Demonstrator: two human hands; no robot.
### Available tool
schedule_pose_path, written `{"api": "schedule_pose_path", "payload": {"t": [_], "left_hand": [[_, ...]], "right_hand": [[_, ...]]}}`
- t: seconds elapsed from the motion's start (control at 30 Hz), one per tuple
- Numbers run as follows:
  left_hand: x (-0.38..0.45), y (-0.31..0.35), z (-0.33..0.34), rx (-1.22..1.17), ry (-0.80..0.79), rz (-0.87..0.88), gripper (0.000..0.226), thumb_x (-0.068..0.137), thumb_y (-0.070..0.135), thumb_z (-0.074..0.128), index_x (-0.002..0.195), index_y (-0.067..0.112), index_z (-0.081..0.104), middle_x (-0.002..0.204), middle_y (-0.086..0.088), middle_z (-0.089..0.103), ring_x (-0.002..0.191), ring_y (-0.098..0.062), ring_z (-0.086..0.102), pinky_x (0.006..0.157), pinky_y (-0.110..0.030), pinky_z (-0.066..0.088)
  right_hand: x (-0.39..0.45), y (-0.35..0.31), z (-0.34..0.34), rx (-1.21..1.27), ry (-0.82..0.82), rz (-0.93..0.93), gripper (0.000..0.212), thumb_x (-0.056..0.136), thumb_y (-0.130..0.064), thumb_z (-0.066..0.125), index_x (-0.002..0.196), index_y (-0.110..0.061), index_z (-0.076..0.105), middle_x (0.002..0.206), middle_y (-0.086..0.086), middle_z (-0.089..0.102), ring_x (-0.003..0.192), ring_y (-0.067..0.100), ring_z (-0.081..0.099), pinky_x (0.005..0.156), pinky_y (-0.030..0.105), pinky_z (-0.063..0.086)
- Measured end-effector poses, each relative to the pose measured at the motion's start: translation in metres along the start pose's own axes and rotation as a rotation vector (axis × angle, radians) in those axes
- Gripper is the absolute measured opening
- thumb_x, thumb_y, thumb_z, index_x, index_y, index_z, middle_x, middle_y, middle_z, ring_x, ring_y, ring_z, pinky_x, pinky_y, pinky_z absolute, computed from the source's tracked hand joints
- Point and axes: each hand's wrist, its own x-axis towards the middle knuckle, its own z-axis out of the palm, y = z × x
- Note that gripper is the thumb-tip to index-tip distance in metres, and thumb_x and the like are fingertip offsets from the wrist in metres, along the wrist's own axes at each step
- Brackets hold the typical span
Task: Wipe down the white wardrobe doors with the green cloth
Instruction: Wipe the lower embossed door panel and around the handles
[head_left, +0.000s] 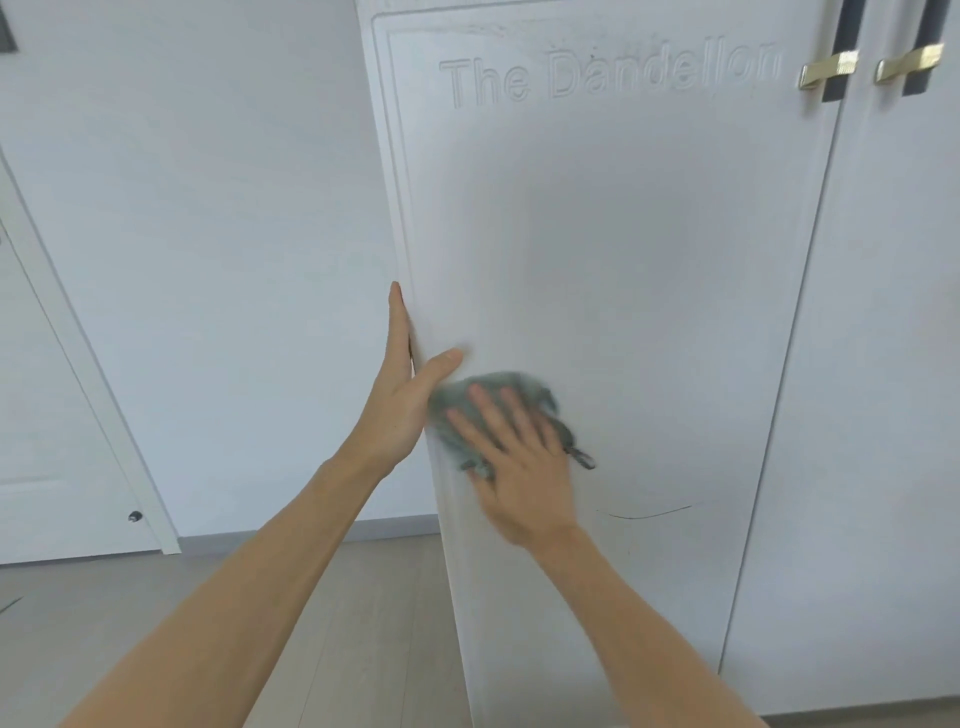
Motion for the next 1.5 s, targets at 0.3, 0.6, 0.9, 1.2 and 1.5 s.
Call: {"api": "schedule_pose_path", "payload": {"t": [0.3,0.6,0.9,1.2,1.5], "left_hand": [[-0.019,-0.026,0.012,-0.063,0.031,-0.007,0.086,0.106,0.024,0.059,0.167,0.040,-0.001,0.166,0.036,0.017,0.149,0.013,0.026,0.113,-0.012,0.037],[-0.029,-0.038,0.027,-0.118,0.109,-0.050,0.081,0.101,0.031,0.058,0.167,0.038,0.010,0.165,0.023,0.035,0.147,0.003,0.039,0.119,-0.023,0.039],[-0.030,-0.040,0.022,-0.106,0.099,-0.053,0.072,0.109,0.021,0.052,0.167,0.035,0.012,0.164,0.022,0.037,0.144,0.005,0.042,0.112,-0.016,0.043],[-0.030,-0.039,0.025,-0.142,0.089,-0.073,0.075,0.108,0.019,0.051,0.167,0.037,0.008,0.164,0.025,0.034,0.137,0.015,0.044,0.095,-0.004,0.044],[-0.030,-0.038,0.021,-0.153,0.066,-0.081,0.079,0.108,0.025,0.056,0.167,0.037,0.006,0.167,0.022,0.032,0.143,0.010,0.041,0.110,-0.010,0.041]], "right_hand": [[-0.044,0.117,-0.035,0.238,0.344,0.976,0.062,0.106,-0.046,0.026,0.163,-0.030,0.004,0.172,0.002,-0.001,0.158,0.027,-0.004,0.127,0.051,-0.001],[-0.022,-0.026,0.019,0.072,0.125,0.501,0.074,0.101,-0.044,0.036,0.163,-0.029,-0.001,0.171,0.009,-0.006,0.157,0.034,-0.006,0.127,0.048,-0.005],[-0.054,0.014,0.015,0.040,-0.062,0.111,0.069,0.098,-0.044,0.043,0.160,-0.047,0.011,0.169,-0.020,-0.004,0.157,0.011,-0.006,0.126,0.033,-0.001],[-0.048,0.098,-0.024,0.307,0.382,1.018,0.060,0.106,-0.046,0.024,0.160,-0.039,-0.003,0.171,-0.004,-0.007,0.158,0.025,-0.008,0.127,0.049,-0.006],[-0.066,-0.053,0.044,0.074,-0.019,0.294,0.066,0.102,-0.048,0.037,0.163,-0.036,0.012,0.172,-0.004,-0.003,0.159,0.025,-0.004,0.128,0.042,-0.005]]}}
